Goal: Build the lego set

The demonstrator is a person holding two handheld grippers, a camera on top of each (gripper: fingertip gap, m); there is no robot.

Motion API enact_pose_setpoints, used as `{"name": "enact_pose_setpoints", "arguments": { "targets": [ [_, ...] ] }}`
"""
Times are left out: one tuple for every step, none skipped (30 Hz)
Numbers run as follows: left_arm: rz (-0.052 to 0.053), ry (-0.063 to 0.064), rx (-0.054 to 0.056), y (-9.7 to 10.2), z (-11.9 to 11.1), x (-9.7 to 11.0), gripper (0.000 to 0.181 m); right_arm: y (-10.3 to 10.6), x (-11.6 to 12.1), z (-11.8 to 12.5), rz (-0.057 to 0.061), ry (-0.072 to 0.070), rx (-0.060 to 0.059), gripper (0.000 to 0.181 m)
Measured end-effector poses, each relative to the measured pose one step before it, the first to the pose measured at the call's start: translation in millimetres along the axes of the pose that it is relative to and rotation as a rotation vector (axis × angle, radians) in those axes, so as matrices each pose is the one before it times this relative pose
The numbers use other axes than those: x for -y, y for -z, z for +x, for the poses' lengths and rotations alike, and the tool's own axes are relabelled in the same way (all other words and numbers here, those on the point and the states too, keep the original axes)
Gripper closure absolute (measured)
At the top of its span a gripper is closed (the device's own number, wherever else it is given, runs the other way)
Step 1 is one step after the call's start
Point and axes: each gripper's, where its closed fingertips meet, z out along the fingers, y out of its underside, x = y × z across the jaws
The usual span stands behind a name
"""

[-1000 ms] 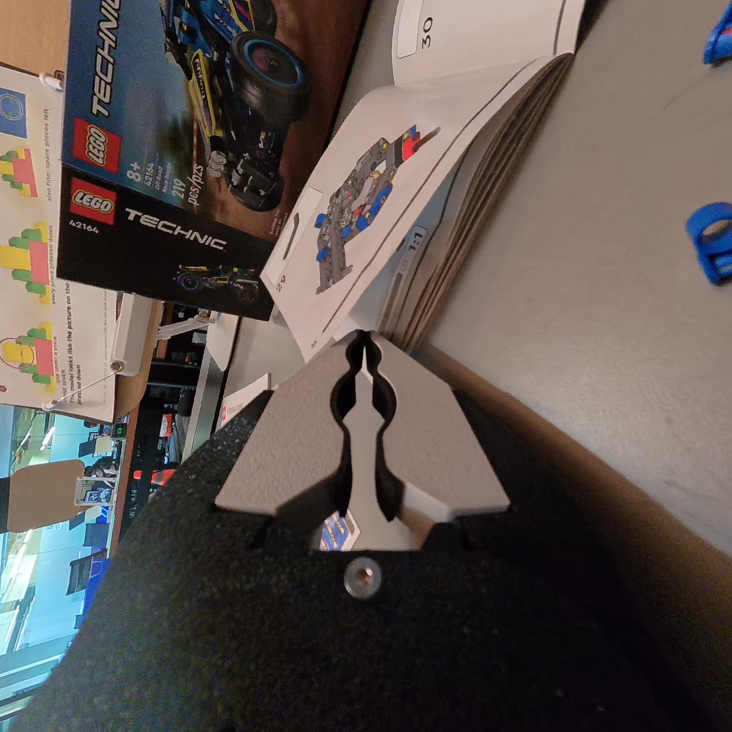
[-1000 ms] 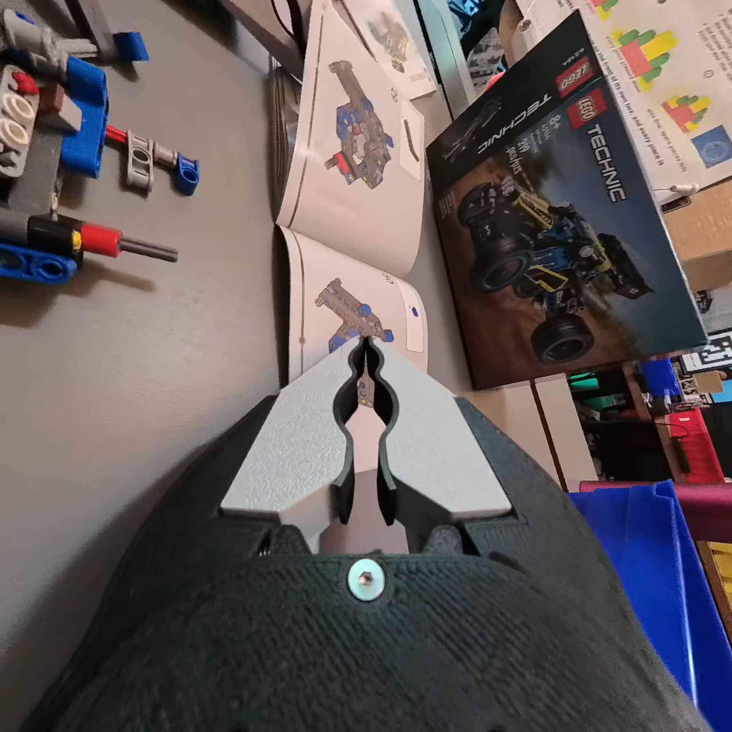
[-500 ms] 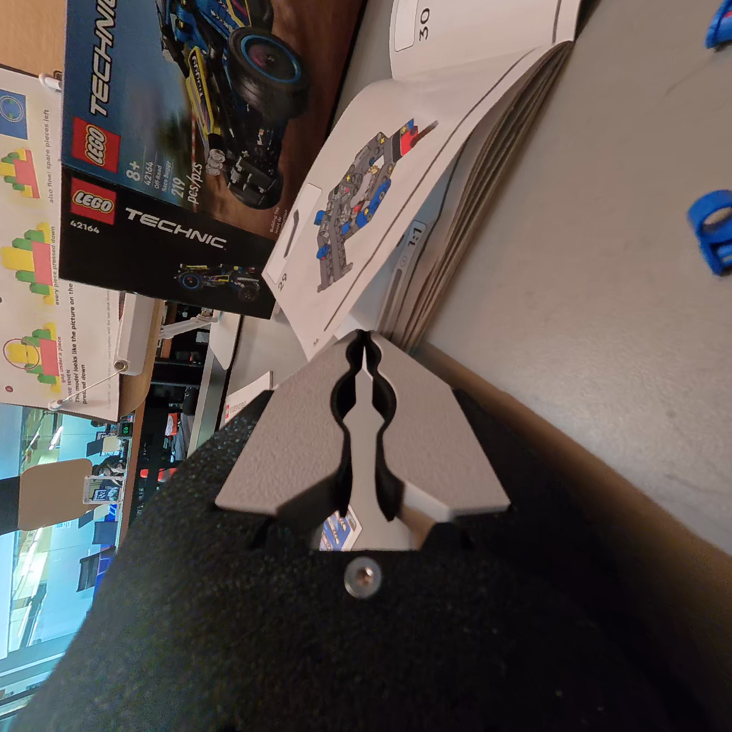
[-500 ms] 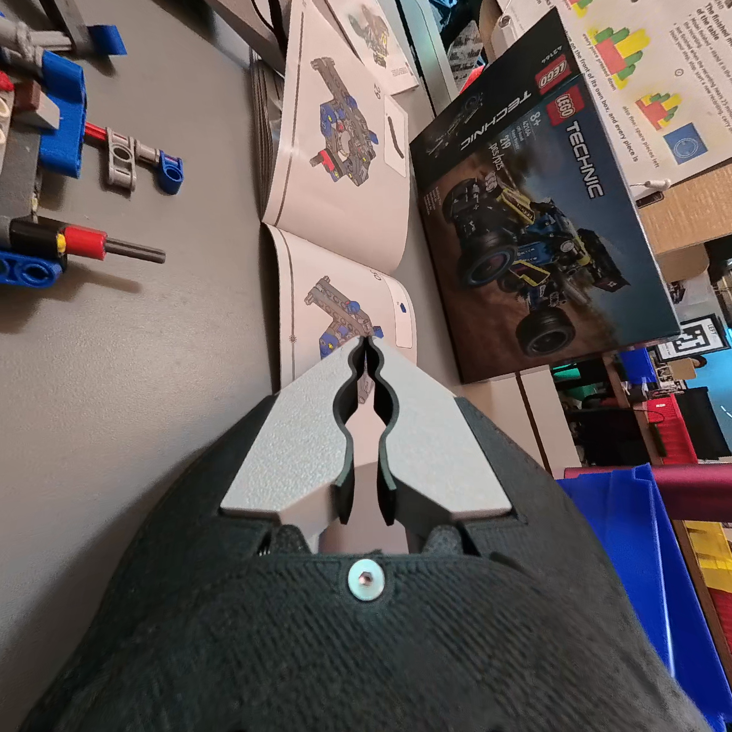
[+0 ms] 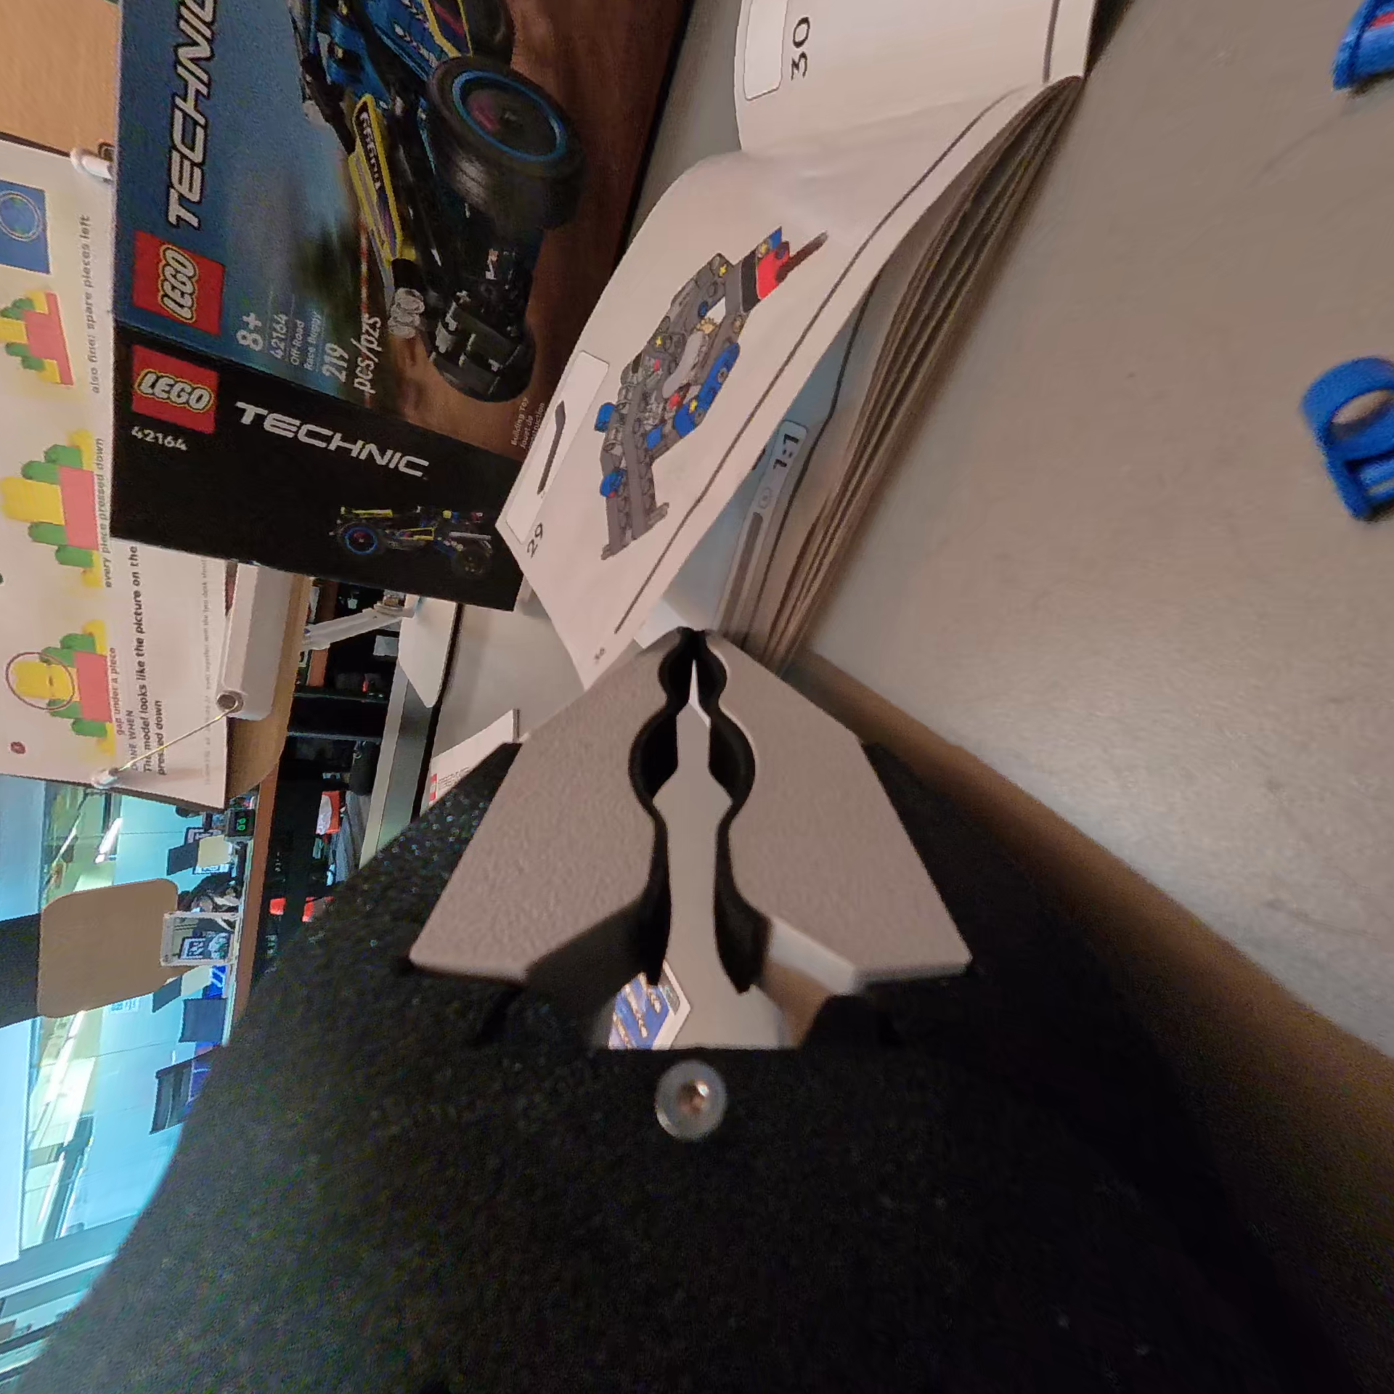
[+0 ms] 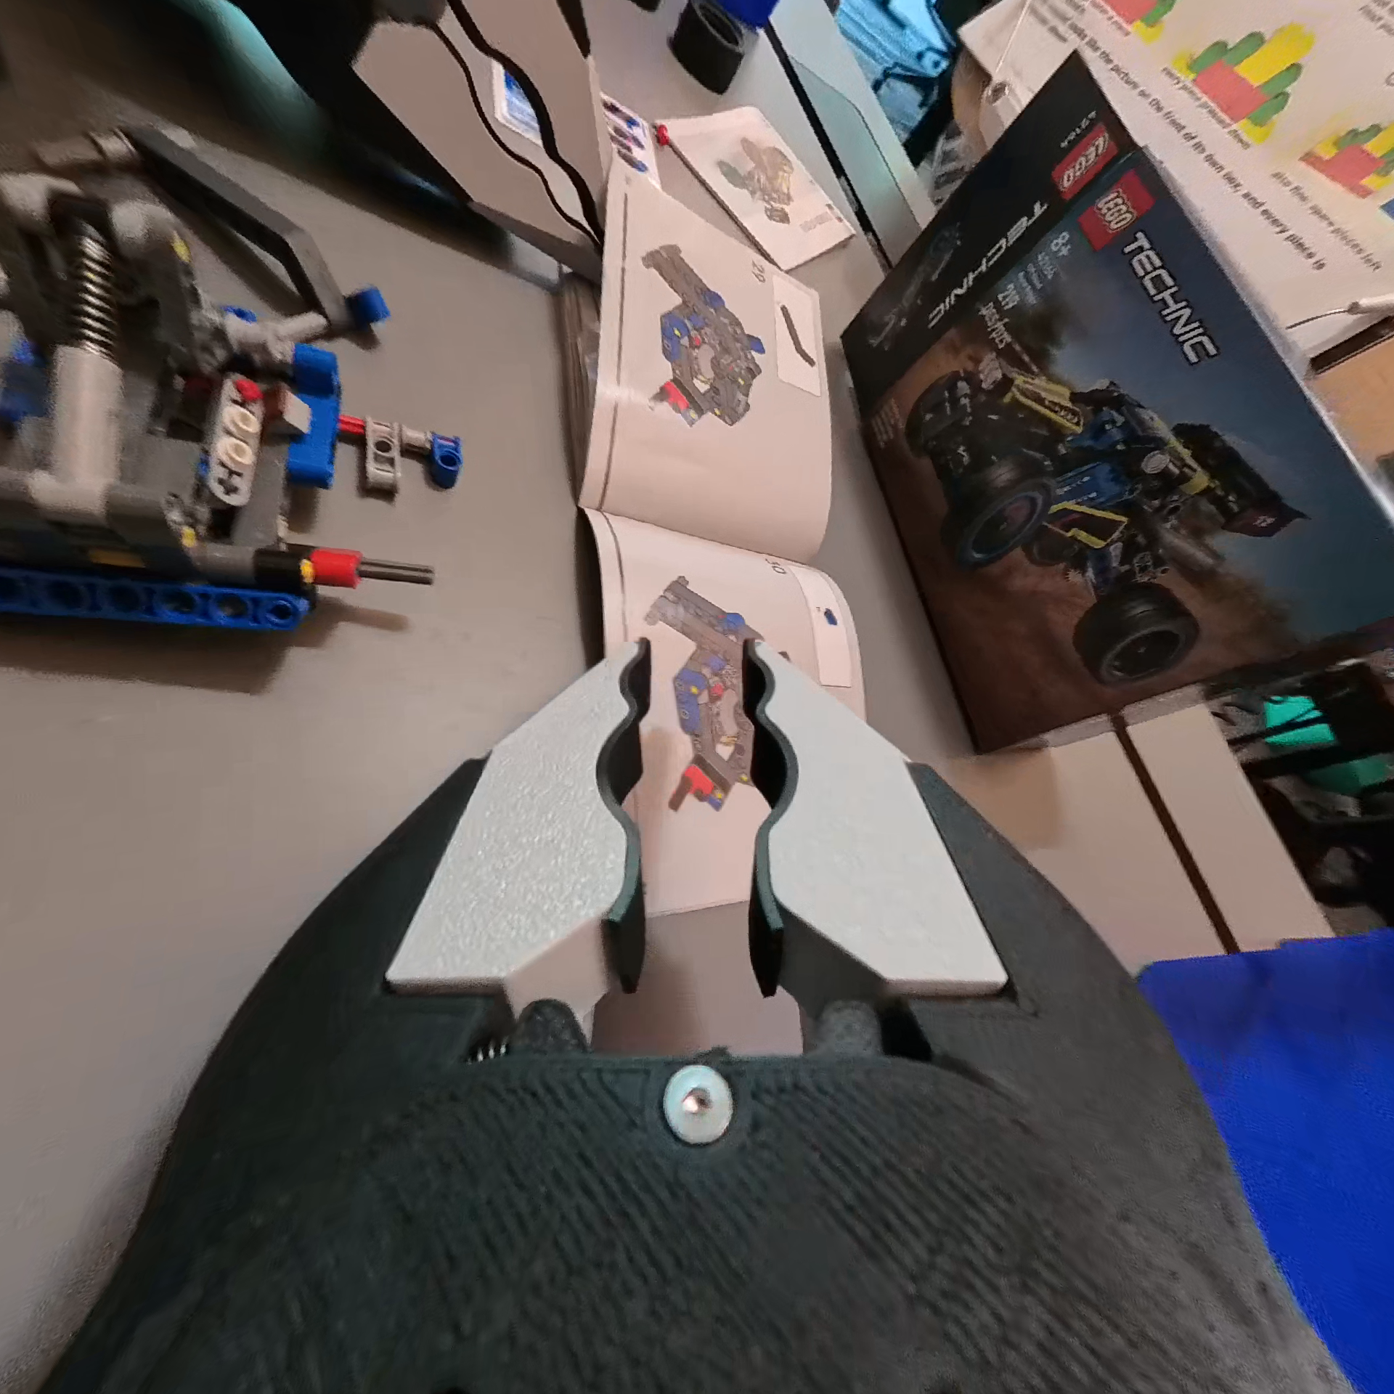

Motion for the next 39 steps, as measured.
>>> {"name": "enact_pose_setpoints", "arguments": {
  "targets": [
    [0.0005, 0.0006, -0.0029, 0.03, 0.07, 0.03, 0.181, 2.71, 3.11, -2.46, 0.0159, -0.0242, 0.0225, 0.158],
    [0.0011, 0.0003, -0.0034, 0.03, 0.25, 0.05, 0.181, 3.20, 4.86, -6.23, 0.0275, -0.0389, 0.0476, 0.156],
    [0.0012, -0.0003, -0.0046, 0.15, 0.38, 0.20, 0.181, 3.21, 6.00, -8.86, 0.0338, -0.0494, 0.0632, 0.152],
    [0.0016, -0.0004, -0.0052, 0.10, 0.55, 0.43, 0.181, 2.84, 7.16, -9.39, 0.0383, -0.0456, 0.0626, 0.148],
    [0.0049, 0.0002, -0.0066, 0.25, 0.68, 0.75, 0.181, 2.15, 7.72, -11.13, 0.0401, -0.0367, 0.0686, 0.145],
    [0.0063, 0.0029, -0.0082, 0.37, 0.66, 0.86, 0.181, 1.12, 7.28, -10.58, 0.0351, -0.0262, 0.0605, 0.141],
    [0.0033, 0.0048, -0.0112, 0.35, 0.79, 0.40, 0.181, 0.11, 7.07, -10.11, 0.0325, -0.0181, 0.0517, 0.138],
    [0.0005, 0.0048, -0.0132, 0.52, 0.95, 0.07, 0.181, -0.91, 7.14, -9.91, 0.0318, -0.0141, 0.0455, 0.136],
    [0.0019, 0.0054, -0.0147, 0.61, 1.10, 0.12, 0.181, -2.04, 6.58, -8.66, 0.0267, -0.0126, 0.0347, 0.136],
    [0.0042, 0.0106, -0.0160, 0.87, 1.11, 0.23, 0.181, -3.30, 4.37, -7.58, 0.0159, -0.0117, 0.0262, 0.137],
    [0.0031, 0.0145, -0.0232, 1.35, 1.82, 0.12, 0.181, -4.46, 0.64, -5.87, -0.0040, -0.0096, 0.0144, 0.140],
    [0.0013, 0.0168, -0.0288, 2.18, 2.55, -0.06, 0.181, -4.38, -2.16, -4.41, -0.0170, -0.0068, 0.0023, 0.143],
    [-0.0009, 0.0257, -0.0243, 3.03, 1.88, -0.82, 0.181, -3.49, -1.90, -3.57, -0.0160, 0.0023, -0.0081, 0.143],
    [-0.0003, 0.0328, -0.0258, 3.95, 2.34, -1.21, 0.181, -2.49, 0.54, -2.00, 0.0026, 0.0031, -0.0187, 0.145],
    [0.0013, 0.0377, -0.0263, 5.09, 2.68, -1.69, 0.181, -1.43, 0.72, -0.52, 0.0066, -0.0035, -0.0226, 0.147],
    [0.0007, 0.0424, -0.0190, 6.05, 1.97, -2.09, 0.181, -0.87, -1.97, -0.09, -0.0062, -0.0023, -0.0184, 0.147],
    [0.0022, 0.0397, -0.0162, 6.66, 1.89, -1.77, 0.181, -0.36, -2.83, -0.12, -0.0108, 0.0027, -0.0118, 0.148],
    [-0.0010, 0.0292, -0.0212, 7.02, 3.16, -2.03, 0.180, -0.15, -2.76, -0.91, -0.0139, 0.0024, -0.0022, 0.148],
    [-0.0162, 0.0200, -0.0197, 7.38, 3.80, -3.36, 0.179, -0.37, -1.37, -0.38, -0.0073, 0.0010, 0.0001, 0.149],
    [-0.0203, 0.0165, -0.0031, 8.18, 2.23, -2.75, 0.179, -0.55, -0.43, 0.20, -0.0008, -0.0003, 0.0009, 0.150],
    [-0.0009, 0.0109, -0.0123, 8.19, 4.66, 1.36, 0.178, -0.70, -0.71, 0.55, -0.0015, -0.0011, 0.0009, 0.151],
    [0.0259, 0.0120, -0.0472, 6.95, 10.95, 6.68, 0.178, -0.13, -0.13, -0.30, -0.0012, 0.0001, 0.0054, 0.151],
    [0.0355, 0.0214, -0.0762, 4.09, 15.86, 9.56, 0.178, -0.10, 0.57, -0.45, 0.0033, 0.0060, 0.0018, 0.152],
    [0.0290, 0.0236, -0.0813, 0.40, 16.41, 9.35, 0.176, -0.15, 0.57, -0.89, 0.0036, 0.0086, 0.0026, 0.152],
    [0.0182, 0.0140, -0.0604, -2.27, 12.41, 7.62, 0.174, -0.55, 0.63, -1.82, 0.0024, 0.0084, 0.0085, 0.152],
    [0.0058, 0.0049, -0.0337, -3.23, 6.94, 5.12, 0.171, -1.03, 0.25, -1.53, -0.0015, 0.0051, 0.0074, 0.152],
    [-0.0080, 0.0029, -0.0124, -3.25, 2.18, 2.50, 0.169, -1.43, -0.54, -0.45, -0.0067, 0.0011, 0.0016, 0.151],
    [-0.0180, 0.0026, -0.0021, -2.57, -0.24, 0.21, 0.168, -1.29, -1.09, 0.09, -0.0100, 0.0003, -0.0012, 0.151],
    [-0.0136, 0.0014, -0.0076, -1.53, -0.29, 0.24, 0.168, -0.97, -1.11, 1.13, -0.0092, 0.0021, -0.0077, 0.152],
    [-0.0102, 0.0058, -0.0170, -0.83, 0.58, 0.95, 0.168, -0.71, -1.50, 2.09, -0.0102, 0.0055, -0.0143, 0.153],
    [-0.0145, 0.0133, -0.0154, -0.90, 0.43, 0.46, 0.168, -0.71, -2.35, 0.64, -0.0145, 0.0090, -0.0045, 0.157],
    [-0.0127, 0.0152, -0.0143, -0.89, 0.96, 0.67, 0.169, -0.72, -2.14, -0.21, -0.0138, 0.0083, 0.0012, 0.163],
    [-0.0082, 0.0129, -0.0137, -0.73, 1.62, 0.59, 0.170, -0.81, -1.68, 1.24, -0.0115, 0.0052, -0.0069, 0.166],
    [-0.0070, 0.0079, -0.0082, 0.06, 1.18, 0.06, 0.169, -1.04, -1.63, 2.32, -0.0110, 0.0058, -0.0129, 0.169],
    [-0.0057, 0.0039, 0.0086, 0.83, -0.89, -0.51, 0.165, -0.81, -1.83, 2.37, -0.0117, 0.0093, -0.0149, 0.172],
    [-0.0045, 0.0012, 0.0139, 1.18, -1.61, -0.97, 0.162, -0.65, -1.59, 2.37, -0.0089, 0.0128, -0.0177, 0.174],
    [-0.0024, 0.0020, 0.0006, 1.24, 0.23, -0.80, 0.162, -0.13, -0.17, 1.93, -0.0004, 0.0085, -0.0134, 0.173],
    [0.0021, 0.0130, -0.0062, 0.80, 1.00, 0.30, 0.162, 0.07, -0.37, 1.07, -0.0009, 0.0022, -0.0063, 0.173],
    [0.0039, 0.0204, -0.0067, 0.19, 0.84, 1.04, 0.162, 0.09, -0.45, 1.18, -0.0014, -0.0010, -0.0050, 0.174]
  ]
}}
